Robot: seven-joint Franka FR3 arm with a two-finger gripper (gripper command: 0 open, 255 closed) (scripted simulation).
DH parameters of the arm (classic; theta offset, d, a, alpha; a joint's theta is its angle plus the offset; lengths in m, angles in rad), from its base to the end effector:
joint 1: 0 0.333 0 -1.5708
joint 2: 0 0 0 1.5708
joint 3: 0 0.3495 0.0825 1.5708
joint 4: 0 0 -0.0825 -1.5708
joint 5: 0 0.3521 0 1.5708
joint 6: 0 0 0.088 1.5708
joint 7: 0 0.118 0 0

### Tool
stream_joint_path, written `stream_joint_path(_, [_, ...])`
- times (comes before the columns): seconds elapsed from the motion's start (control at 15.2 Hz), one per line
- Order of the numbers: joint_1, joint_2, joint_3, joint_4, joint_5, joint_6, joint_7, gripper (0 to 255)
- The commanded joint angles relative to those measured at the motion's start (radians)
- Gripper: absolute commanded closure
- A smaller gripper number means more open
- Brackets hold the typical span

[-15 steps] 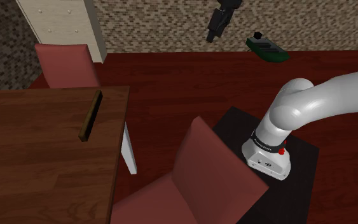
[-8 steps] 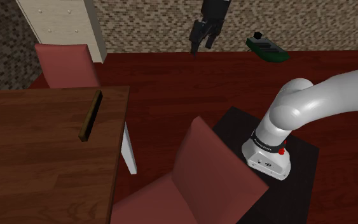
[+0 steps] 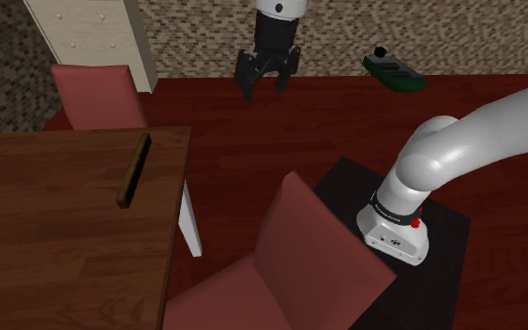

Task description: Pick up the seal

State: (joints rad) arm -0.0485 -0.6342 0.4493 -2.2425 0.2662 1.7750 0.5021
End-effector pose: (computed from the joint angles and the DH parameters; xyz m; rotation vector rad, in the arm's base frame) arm 0.2869 0.1993 0.6020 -3.0695 0.3129 -0.1685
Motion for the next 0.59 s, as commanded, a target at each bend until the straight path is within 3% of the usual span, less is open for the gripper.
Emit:
stream_joint_path(0.0, [-0.015,0.054,0.064,0.039,0.008,0.012,0.098,0])
stream_joint_path(0.26, [-0.06,0.19,0.192,0.142,-0.01,0.036,0.288,0])
stream_joint_path(0.53, [-0.114,0.366,0.331,0.269,-0.082,0.056,0.499,0])
